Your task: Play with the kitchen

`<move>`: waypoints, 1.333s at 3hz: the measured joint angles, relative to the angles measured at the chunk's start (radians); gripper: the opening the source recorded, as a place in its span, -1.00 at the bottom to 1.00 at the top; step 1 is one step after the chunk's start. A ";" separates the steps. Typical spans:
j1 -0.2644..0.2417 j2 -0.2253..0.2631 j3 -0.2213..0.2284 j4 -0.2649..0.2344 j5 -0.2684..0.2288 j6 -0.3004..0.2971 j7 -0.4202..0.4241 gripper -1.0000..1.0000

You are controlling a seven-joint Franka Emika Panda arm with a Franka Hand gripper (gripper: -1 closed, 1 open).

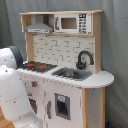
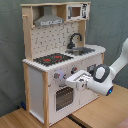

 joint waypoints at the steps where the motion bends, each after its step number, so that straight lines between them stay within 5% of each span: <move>1: -0.039 -0.084 0.001 0.053 0.006 0.055 0.025 1.00; 4: -0.131 -0.277 0.024 0.196 0.102 0.183 0.120 1.00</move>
